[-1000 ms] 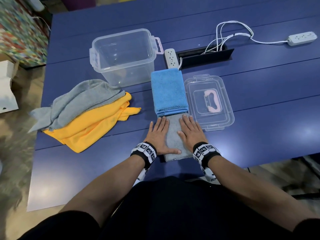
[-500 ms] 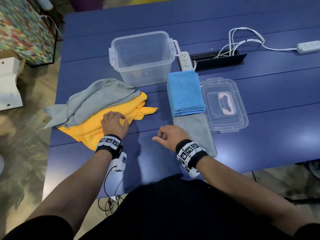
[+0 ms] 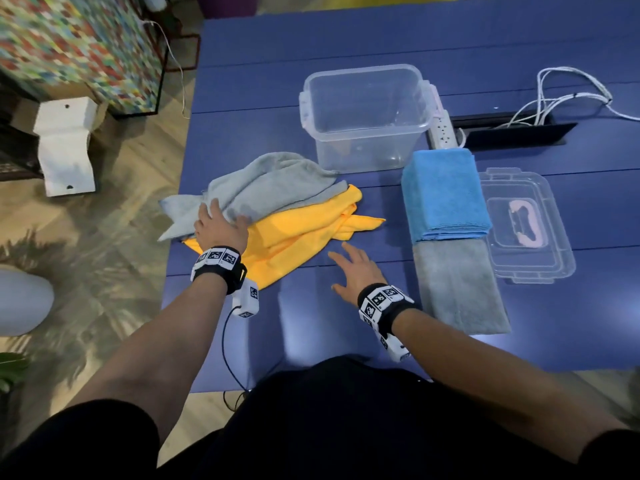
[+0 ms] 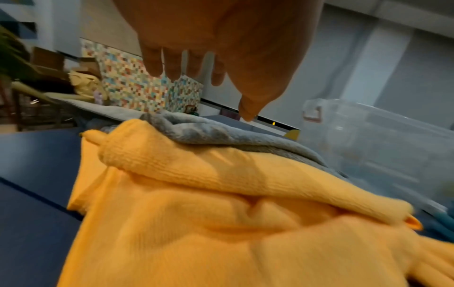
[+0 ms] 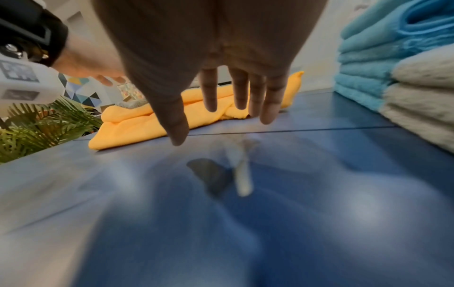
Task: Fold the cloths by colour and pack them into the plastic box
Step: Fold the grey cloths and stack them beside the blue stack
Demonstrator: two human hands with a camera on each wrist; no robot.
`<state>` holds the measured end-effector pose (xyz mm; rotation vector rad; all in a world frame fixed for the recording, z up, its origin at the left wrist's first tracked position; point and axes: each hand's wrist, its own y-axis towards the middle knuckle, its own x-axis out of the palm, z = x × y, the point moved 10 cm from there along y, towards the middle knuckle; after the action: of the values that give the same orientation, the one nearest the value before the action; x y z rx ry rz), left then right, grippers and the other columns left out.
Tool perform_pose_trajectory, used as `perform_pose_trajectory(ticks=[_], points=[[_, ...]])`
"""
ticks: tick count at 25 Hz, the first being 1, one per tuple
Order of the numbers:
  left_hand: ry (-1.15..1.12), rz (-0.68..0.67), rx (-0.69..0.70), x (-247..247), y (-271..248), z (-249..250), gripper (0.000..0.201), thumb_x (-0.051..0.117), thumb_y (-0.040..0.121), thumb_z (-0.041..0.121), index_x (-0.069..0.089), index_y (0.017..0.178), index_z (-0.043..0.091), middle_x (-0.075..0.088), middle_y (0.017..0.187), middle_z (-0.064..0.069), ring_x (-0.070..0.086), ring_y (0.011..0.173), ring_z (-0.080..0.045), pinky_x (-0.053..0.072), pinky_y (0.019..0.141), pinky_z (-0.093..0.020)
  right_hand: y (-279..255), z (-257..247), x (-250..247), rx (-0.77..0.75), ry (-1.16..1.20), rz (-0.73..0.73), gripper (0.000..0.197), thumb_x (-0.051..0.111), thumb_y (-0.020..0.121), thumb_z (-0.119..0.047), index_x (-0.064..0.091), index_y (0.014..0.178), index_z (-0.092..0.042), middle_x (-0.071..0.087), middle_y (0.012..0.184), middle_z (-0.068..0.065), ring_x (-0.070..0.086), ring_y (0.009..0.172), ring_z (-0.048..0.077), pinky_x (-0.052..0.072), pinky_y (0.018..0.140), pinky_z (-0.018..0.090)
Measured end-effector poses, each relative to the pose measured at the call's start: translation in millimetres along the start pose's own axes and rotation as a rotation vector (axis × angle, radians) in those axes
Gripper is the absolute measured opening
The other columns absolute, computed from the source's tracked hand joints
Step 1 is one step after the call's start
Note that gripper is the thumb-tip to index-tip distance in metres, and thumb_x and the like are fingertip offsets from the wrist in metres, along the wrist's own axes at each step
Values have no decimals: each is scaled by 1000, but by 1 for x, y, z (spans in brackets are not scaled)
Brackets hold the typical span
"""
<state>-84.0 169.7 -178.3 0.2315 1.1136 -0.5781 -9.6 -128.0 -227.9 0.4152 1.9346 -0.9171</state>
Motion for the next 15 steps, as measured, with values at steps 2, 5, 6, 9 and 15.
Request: perform_pose_trajectory(ticks=[2, 5, 6, 9, 15], points=[[-141, -115, -149, 6, 11, -25, 71, 54, 92, 42, 26, 149, 9, 36, 148, -20, 43, 128, -42, 39, 101, -47, 23, -25, -3, -46, -53, -3, 80, 59, 90, -43, 12, 154, -30, -2, 161, 5, 7, 147, 27, 27, 113, 46], [-122, -272, -201, 16, 15, -48, 67, 62, 88, 45, 40, 140, 10, 56, 132, -16, 53, 119, -38, 43, 89, -40, 58, -53, 0, -45, -101, -65, 89, 61, 88, -47, 5, 154, -29, -15, 161, 6, -2, 148, 30, 24, 114, 48], [-112, -286, -166, 16, 17, -52, 57, 63, 88, 44, 48, 133, 11, 61, 125, -12, 56, 116, -36, 44, 87, -37, 67, -59, 4, -22, -103, -101, 91, 62, 87, -49, 3, 154, -29, -17, 160, 7, -4, 148, 31, 23, 115, 48], [-158, -216, -75, 4, 22, -48, 26, 60, 88, 38, 62, 102, 16, 66, 96, -4, 62, 102, -31, 43, 78, -29, 82, -60, 15, 44, -132, -178, 95, 61, 86, -54, 1, 154, -29, -20, 159, 7, -9, 148, 32, 21, 117, 46], [-640, -27, 86, -54, 7, 34, 18, 43, 94, 25, 43, 79, 16, 46, 70, 6, 43, 65, -12, 36, 66, -31, 74, -53, 6, 54, 22, -185, 82, 59, 87, -55, 17, 153, -32, -10, 161, 0, -2, 149, 24, 31, 113, 43]])
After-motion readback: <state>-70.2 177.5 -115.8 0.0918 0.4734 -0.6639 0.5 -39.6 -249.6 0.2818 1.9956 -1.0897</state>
